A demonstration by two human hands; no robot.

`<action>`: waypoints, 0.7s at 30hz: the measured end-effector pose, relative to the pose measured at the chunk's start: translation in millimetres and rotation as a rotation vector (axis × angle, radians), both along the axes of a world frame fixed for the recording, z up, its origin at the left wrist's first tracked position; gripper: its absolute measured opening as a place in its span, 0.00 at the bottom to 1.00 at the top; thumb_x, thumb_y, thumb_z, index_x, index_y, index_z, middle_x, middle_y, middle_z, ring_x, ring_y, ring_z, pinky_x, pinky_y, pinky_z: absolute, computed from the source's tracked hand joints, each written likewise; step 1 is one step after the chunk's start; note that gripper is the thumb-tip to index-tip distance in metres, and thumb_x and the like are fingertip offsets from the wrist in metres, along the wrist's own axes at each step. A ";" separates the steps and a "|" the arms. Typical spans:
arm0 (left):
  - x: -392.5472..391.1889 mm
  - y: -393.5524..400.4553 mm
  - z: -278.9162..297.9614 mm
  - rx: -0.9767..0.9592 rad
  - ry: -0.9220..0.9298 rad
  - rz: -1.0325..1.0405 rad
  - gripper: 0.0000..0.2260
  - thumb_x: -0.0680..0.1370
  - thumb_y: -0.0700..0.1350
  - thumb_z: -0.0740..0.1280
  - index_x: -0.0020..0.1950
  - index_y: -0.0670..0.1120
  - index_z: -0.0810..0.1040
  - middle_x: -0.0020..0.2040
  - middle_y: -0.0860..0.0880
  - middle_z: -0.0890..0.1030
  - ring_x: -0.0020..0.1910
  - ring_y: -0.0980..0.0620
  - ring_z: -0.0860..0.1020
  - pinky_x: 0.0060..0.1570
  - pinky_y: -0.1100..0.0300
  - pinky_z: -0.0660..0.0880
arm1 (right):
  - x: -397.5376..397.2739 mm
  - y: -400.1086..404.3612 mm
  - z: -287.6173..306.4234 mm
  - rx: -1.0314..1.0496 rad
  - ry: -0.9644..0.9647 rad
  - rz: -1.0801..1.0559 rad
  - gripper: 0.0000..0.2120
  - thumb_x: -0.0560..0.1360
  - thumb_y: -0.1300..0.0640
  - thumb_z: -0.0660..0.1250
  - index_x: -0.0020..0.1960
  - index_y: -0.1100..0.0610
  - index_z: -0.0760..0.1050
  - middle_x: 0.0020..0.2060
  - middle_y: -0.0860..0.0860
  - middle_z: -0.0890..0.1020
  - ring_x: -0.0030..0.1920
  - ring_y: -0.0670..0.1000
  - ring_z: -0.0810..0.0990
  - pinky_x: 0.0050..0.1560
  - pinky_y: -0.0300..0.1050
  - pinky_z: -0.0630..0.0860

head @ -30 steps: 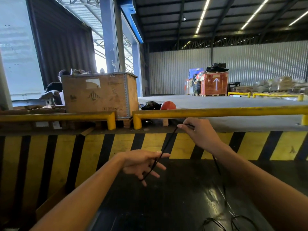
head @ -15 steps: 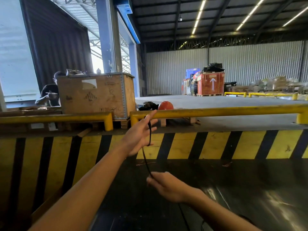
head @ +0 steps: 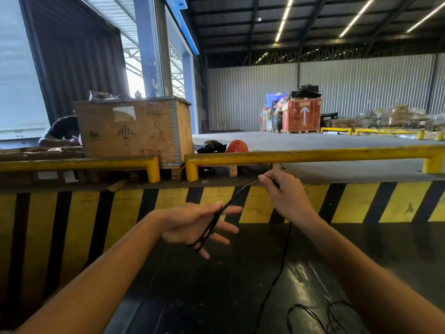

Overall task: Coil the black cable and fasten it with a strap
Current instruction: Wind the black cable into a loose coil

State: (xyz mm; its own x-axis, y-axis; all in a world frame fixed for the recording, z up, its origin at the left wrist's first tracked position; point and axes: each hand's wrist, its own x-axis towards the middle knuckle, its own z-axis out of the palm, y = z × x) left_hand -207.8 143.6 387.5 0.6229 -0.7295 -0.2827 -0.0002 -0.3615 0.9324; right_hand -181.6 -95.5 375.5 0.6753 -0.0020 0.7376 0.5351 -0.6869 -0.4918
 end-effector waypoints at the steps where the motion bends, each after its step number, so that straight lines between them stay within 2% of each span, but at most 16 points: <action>1: -3.7 -2.6 5.2 -0.110 0.042 -0.036 0.18 0.77 0.61 0.53 0.66 0.66 0.69 0.70 0.48 0.71 0.69 0.42 0.69 0.63 0.31 0.64 | -0.8 2.5 -3.3 0.033 0.008 -0.013 0.06 0.79 0.50 0.60 0.46 0.48 0.75 0.34 0.40 0.76 0.36 0.40 0.75 0.33 0.34 0.67; 3: -11.0 -9.7 16.9 -0.275 0.106 -0.174 0.21 0.78 0.60 0.54 0.71 0.62 0.66 0.71 0.46 0.71 0.68 0.41 0.70 0.61 0.33 0.67 | -8.0 9.4 -13.4 0.054 0.066 0.067 0.07 0.79 0.52 0.59 0.45 0.47 0.74 0.36 0.43 0.78 0.38 0.44 0.78 0.35 0.34 0.72; 5: -20.2 -20.9 29.9 -0.416 0.127 -0.280 0.22 0.79 0.57 0.54 0.74 0.59 0.60 0.72 0.44 0.69 0.68 0.40 0.69 0.61 0.35 0.68 | -18.7 25.0 -30.7 -0.048 0.149 0.244 0.08 0.79 0.60 0.60 0.50 0.51 0.78 0.44 0.50 0.82 0.45 0.49 0.81 0.47 0.41 0.78; 6: -23.0 -26.3 36.1 -0.483 0.105 -0.268 0.22 0.79 0.57 0.55 0.74 0.59 0.61 0.71 0.44 0.70 0.69 0.40 0.69 0.61 0.35 0.68 | -25.5 36.8 -40.9 -0.111 0.208 0.334 0.10 0.78 0.62 0.60 0.52 0.54 0.78 0.47 0.53 0.82 0.48 0.50 0.80 0.51 0.44 0.78; 8: -21.5 -32.6 47.8 -0.560 -0.043 -0.087 0.19 0.78 0.58 0.56 0.70 0.63 0.66 0.69 0.48 0.73 0.68 0.42 0.69 0.62 0.32 0.64 | -42.6 63.6 -60.7 -0.136 0.452 0.494 0.08 0.79 0.56 0.58 0.51 0.50 0.76 0.44 0.49 0.81 0.44 0.45 0.80 0.46 0.46 0.79; 10: -12.4 -31.9 53.9 -0.533 -0.244 0.200 0.19 0.77 0.59 0.55 0.68 0.66 0.66 0.66 0.51 0.73 0.68 0.47 0.68 0.64 0.28 0.57 | -52.9 77.8 -70.6 -0.233 0.612 0.586 0.07 0.80 0.51 0.57 0.49 0.46 0.73 0.40 0.45 0.78 0.41 0.41 0.78 0.42 0.40 0.75; 12: -0.5 -26.9 48.4 -0.440 -0.392 0.406 0.21 0.77 0.59 0.54 0.71 0.65 0.62 0.71 0.50 0.68 0.71 0.45 0.63 0.66 0.29 0.52 | -55.9 72.5 -66.8 -0.335 0.625 0.603 0.06 0.79 0.50 0.57 0.49 0.45 0.72 0.39 0.43 0.77 0.41 0.41 0.77 0.43 0.39 0.73; 13: 3.1 -23.0 42.6 -0.349 -0.489 0.468 0.21 0.79 0.59 0.53 0.72 0.64 0.60 0.72 0.49 0.66 0.72 0.45 0.60 0.67 0.32 0.52 | -55.4 63.7 -58.7 -0.364 0.598 0.599 0.05 0.80 0.51 0.57 0.48 0.45 0.72 0.39 0.44 0.77 0.41 0.41 0.77 0.44 0.40 0.73; 15: 7.0 -11.0 30.3 -0.076 -0.712 0.532 0.19 0.81 0.57 0.52 0.71 0.56 0.63 0.67 0.51 0.71 0.71 0.45 0.63 0.66 0.42 0.59 | -53.1 42.3 -35.8 -0.403 0.495 0.553 0.06 0.80 0.52 0.58 0.47 0.45 0.73 0.40 0.44 0.77 0.42 0.41 0.77 0.45 0.39 0.74; 17: 9.1 3.2 20.1 0.219 -0.823 0.502 0.18 0.82 0.54 0.52 0.68 0.51 0.67 0.65 0.49 0.73 0.68 0.43 0.68 0.65 0.47 0.62 | -48.9 18.1 -10.2 -0.311 0.402 0.493 0.07 0.79 0.53 0.59 0.48 0.49 0.75 0.39 0.46 0.78 0.39 0.40 0.77 0.43 0.38 0.74; 19: 7.1 9.9 12.6 0.427 -0.744 0.387 0.19 0.81 0.57 0.52 0.69 0.53 0.68 0.68 0.46 0.72 0.66 0.44 0.70 0.64 0.49 0.65 | -44.5 -4.8 11.6 -0.044 0.328 0.480 0.08 0.79 0.54 0.60 0.47 0.52 0.78 0.32 0.46 0.75 0.30 0.41 0.73 0.34 0.38 0.71; 21: -0.7 11.4 11.1 0.417 -0.519 0.278 0.22 0.77 0.62 0.54 0.68 0.56 0.70 0.66 0.46 0.73 0.62 0.46 0.72 0.60 0.51 0.69 | -40.4 -17.6 26.3 0.161 0.241 0.478 0.09 0.79 0.53 0.60 0.46 0.51 0.79 0.26 0.45 0.73 0.26 0.42 0.69 0.28 0.38 0.66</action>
State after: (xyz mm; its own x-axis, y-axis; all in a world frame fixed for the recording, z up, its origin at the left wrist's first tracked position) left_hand -208.5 154.9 398.6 0.8992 -0.4206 -0.1204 -0.2621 -0.7382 0.6216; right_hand -222.0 -113.1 401.8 0.7782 0.2458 0.5779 0.6280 -0.3019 -0.7173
